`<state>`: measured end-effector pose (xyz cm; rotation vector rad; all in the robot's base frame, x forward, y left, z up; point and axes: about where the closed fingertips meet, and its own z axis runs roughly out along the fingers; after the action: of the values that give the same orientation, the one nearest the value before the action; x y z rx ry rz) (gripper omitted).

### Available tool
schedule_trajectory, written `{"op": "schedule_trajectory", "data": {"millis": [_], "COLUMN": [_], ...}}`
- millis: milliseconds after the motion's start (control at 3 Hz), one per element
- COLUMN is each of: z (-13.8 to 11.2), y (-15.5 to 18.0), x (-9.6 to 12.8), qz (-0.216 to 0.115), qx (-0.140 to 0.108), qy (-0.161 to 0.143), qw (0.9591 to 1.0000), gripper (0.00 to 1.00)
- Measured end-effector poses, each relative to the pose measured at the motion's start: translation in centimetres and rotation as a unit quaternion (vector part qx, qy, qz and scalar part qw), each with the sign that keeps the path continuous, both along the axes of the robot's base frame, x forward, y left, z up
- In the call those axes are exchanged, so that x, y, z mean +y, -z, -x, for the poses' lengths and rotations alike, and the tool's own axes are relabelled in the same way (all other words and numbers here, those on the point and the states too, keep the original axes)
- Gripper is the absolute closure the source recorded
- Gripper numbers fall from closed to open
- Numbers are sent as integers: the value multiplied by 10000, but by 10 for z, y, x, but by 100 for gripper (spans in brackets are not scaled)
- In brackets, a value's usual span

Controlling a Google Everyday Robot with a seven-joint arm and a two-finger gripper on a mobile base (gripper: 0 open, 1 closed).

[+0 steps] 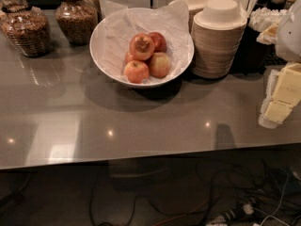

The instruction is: Pick apple from white bowl

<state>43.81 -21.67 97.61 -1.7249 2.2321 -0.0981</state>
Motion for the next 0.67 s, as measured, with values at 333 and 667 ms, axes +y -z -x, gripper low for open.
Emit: {"op": "schedule_trajectory", "data": {"millis": [333, 667], "z": [0, -8], "y": [0, 8], "x": [0, 0], "qz": [-1, -231], "qx": [-1, -174], "qy": [0, 3], "qw": [10000, 9996], "gripper": [0, 0]}}
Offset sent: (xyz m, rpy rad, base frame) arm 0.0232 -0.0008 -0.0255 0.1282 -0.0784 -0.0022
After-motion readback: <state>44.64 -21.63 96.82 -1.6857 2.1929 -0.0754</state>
